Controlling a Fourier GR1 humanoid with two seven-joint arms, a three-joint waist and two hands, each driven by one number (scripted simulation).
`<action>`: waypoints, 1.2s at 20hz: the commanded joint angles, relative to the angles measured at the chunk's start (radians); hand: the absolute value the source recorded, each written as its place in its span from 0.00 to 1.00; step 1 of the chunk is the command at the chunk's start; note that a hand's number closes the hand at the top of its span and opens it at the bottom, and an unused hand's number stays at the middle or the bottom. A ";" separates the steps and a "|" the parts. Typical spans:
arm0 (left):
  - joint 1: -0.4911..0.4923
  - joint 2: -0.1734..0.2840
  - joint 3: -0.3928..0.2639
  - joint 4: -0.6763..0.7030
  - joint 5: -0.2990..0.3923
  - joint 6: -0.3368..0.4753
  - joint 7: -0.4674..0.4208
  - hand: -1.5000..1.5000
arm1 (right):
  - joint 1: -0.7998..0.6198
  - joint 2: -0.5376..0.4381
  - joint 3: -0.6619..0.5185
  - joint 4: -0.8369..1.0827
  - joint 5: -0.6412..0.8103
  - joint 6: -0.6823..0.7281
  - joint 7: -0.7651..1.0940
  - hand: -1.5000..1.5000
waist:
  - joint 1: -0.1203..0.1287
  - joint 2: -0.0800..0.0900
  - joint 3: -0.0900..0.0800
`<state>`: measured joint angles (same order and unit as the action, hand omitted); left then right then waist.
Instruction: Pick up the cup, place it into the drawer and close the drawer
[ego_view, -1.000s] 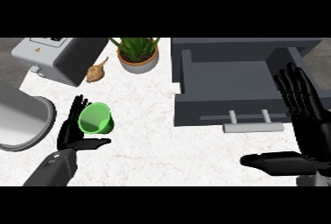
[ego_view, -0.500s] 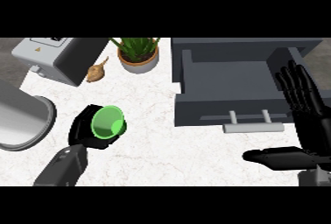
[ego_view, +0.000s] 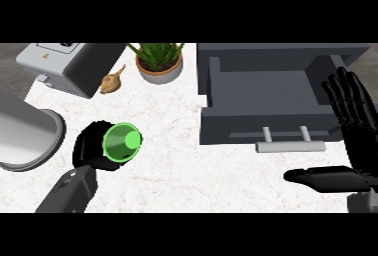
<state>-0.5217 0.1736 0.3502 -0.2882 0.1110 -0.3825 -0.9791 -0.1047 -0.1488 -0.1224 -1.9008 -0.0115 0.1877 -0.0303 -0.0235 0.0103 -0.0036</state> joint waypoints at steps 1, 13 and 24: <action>0.051 0.020 0.048 -0.019 0.045 -0.077 -0.175 1.00 | 0.004 -0.004 -0.001 -0.028 0.009 -0.005 0.002 0.00 | 0.005 -0.002 0.000; -0.007 -0.026 -0.048 -0.282 0.041 -0.039 -0.019 1.00 | 0.020 -0.001 -0.022 -0.005 -0.003 -0.010 0.024 0.00 | 0.026 -0.013 0.004; -0.126 -0.170 -0.221 -0.731 0.043 0.238 0.390 1.00 | 0.046 0.006 -0.022 0.024 0.027 -0.003 -0.051 0.00 | 0.036 -0.017 0.005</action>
<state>-0.6368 0.0504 0.2016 -0.8763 0.1497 -0.2130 -0.7002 -0.0468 -0.1638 -0.1641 -1.9335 -0.0279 0.1991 -0.0253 0.0075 -0.0072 0.0010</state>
